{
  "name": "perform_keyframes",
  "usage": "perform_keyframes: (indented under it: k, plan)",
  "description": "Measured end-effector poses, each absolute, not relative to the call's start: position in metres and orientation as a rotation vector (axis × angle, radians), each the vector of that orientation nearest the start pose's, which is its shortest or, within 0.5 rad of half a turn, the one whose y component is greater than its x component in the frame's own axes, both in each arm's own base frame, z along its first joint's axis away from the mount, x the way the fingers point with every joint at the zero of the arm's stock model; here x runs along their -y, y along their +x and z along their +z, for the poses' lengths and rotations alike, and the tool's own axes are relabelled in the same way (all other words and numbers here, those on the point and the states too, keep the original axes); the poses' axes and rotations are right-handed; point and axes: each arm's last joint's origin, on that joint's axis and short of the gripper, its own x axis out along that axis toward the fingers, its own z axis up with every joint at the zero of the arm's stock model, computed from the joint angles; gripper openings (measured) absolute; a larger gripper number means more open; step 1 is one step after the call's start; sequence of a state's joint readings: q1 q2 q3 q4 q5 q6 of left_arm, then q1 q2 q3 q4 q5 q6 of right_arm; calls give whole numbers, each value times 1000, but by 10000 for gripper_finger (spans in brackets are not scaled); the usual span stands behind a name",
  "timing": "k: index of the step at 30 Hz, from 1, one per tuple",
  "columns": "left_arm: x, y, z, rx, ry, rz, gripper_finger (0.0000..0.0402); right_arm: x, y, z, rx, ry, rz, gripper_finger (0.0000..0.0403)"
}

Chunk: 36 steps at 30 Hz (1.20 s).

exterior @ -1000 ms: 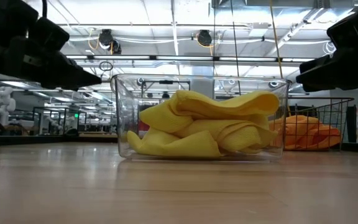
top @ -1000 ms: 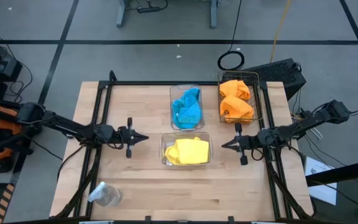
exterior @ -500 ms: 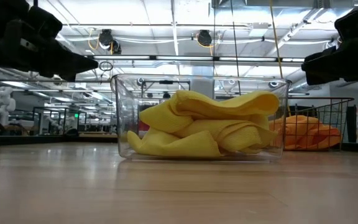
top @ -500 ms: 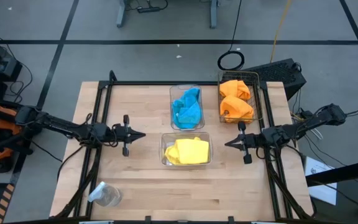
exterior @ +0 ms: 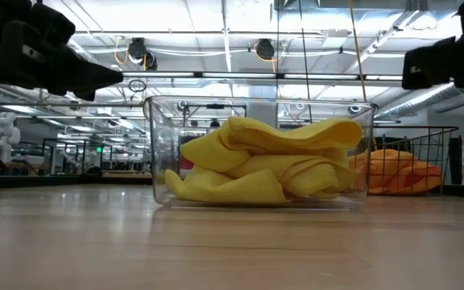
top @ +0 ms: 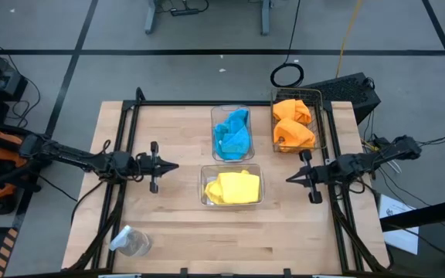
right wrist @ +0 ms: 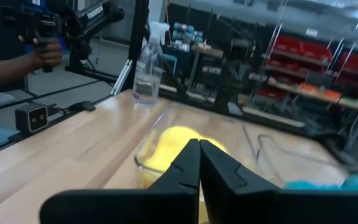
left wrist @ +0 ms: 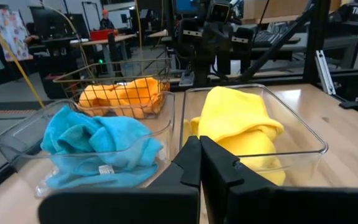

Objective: Sort microfiber towel by color & place in baskets
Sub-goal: Return to Home Position

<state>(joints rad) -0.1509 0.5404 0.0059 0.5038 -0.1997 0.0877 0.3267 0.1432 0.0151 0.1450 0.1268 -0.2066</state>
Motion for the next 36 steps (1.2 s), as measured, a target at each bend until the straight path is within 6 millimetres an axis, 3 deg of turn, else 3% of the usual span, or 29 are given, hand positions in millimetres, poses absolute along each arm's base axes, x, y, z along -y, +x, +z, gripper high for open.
perform_keyframes:
  k: [36]
  plan:
    - [13, 127, 167, 5, 109, 75, 2, -8, 96, 171, 57, -227, 130, 0]
